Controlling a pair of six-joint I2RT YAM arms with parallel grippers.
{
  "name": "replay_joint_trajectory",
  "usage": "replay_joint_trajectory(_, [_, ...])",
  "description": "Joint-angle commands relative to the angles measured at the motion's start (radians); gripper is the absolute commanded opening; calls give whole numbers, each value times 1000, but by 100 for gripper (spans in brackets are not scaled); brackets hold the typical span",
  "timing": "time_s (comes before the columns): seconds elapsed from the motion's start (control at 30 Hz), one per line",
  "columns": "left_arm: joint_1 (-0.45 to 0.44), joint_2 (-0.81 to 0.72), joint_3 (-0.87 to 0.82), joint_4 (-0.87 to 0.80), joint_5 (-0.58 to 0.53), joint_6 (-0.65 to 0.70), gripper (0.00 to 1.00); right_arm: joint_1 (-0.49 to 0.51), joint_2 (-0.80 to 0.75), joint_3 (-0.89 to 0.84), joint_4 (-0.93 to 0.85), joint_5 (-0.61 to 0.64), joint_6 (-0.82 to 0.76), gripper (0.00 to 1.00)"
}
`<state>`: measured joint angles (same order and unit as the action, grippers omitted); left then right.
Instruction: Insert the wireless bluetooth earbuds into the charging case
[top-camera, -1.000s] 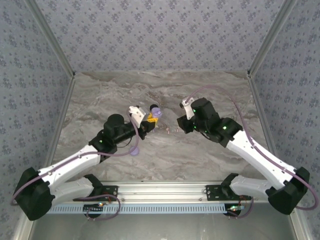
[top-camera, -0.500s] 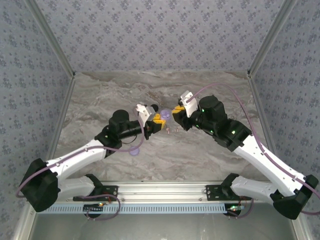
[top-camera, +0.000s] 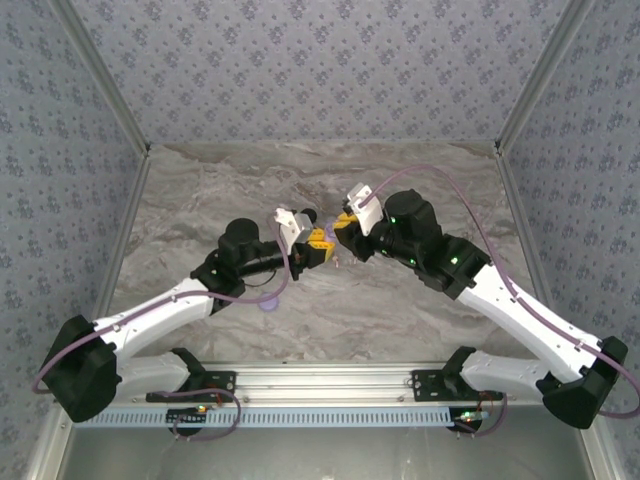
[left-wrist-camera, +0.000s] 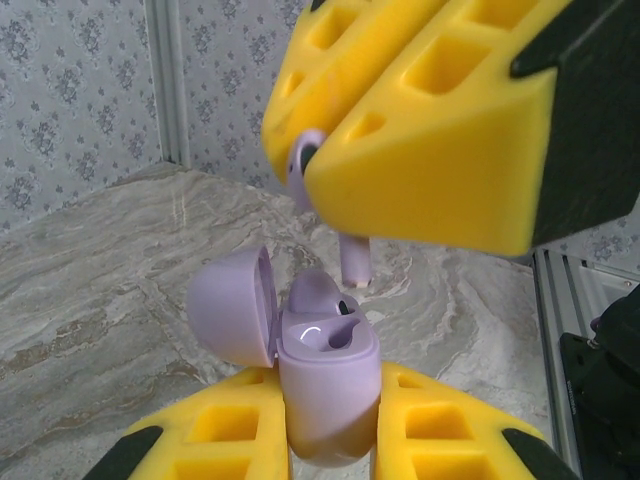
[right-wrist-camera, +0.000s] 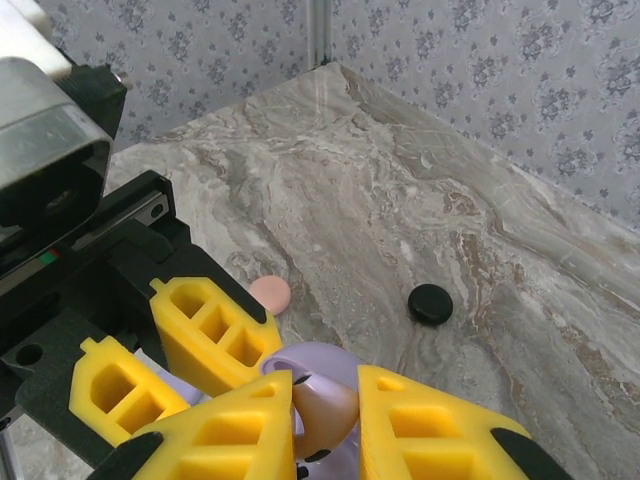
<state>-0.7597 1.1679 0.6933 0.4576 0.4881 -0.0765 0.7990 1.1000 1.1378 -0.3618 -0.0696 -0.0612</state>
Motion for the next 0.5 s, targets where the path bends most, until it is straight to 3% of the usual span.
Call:
replay_joint_trajectory(0.0, [-7, 1, 46, 42, 29, -11, 0, 9, 6, 37, 6, 16, -22, 21])
replay_joint_trajectory(0.47, [-8, -1, 44, 40, 21, -10, 0, 25, 33, 34, -35, 69, -44, 21])
